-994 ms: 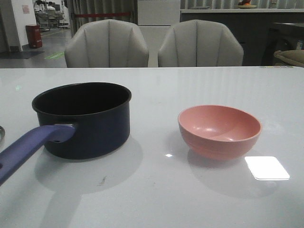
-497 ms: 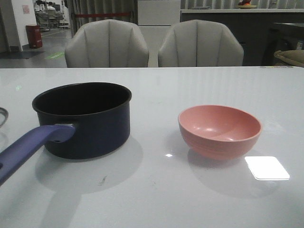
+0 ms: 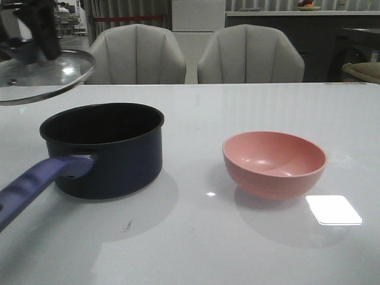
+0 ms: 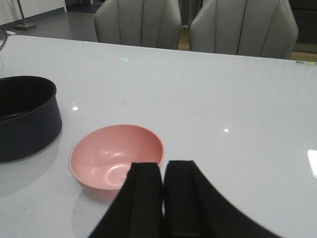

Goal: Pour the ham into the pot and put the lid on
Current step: 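Carry the glass lid over the pot and lower it onto the rim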

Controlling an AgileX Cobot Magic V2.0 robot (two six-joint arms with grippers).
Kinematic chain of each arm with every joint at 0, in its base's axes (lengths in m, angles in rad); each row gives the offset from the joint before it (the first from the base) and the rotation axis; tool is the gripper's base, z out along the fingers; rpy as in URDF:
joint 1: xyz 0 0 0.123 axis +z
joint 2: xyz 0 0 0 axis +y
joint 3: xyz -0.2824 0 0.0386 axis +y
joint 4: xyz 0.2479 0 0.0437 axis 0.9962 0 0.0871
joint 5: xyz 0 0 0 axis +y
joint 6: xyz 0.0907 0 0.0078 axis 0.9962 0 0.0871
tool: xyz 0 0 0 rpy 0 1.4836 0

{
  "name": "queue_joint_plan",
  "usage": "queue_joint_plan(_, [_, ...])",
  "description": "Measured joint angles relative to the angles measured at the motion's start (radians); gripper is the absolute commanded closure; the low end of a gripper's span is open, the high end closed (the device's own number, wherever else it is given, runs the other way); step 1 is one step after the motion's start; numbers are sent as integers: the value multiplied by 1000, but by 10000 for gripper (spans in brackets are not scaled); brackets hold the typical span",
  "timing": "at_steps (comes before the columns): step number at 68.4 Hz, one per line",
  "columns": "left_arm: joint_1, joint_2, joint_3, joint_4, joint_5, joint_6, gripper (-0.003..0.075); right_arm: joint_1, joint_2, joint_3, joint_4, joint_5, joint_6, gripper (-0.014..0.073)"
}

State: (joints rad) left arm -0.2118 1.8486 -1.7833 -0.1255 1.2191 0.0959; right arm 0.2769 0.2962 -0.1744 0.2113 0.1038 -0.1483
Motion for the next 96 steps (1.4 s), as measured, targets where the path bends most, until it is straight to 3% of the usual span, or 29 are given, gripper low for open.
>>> queue_joint_plan(9, [-101, 9, -2, -2, 15, 0, 389, 0, 0, 0, 0, 0, 0, 427])
queue_joint_plan(22, [-167, 54, -18, 6, 34, 0, 388, 0, 0, 0, 0, 0, 0, 427])
queue_joint_plan(96, [-183, 134, -38, 23, 24, 0, 386, 0, 0, 0, 0, 0, 0, 427])
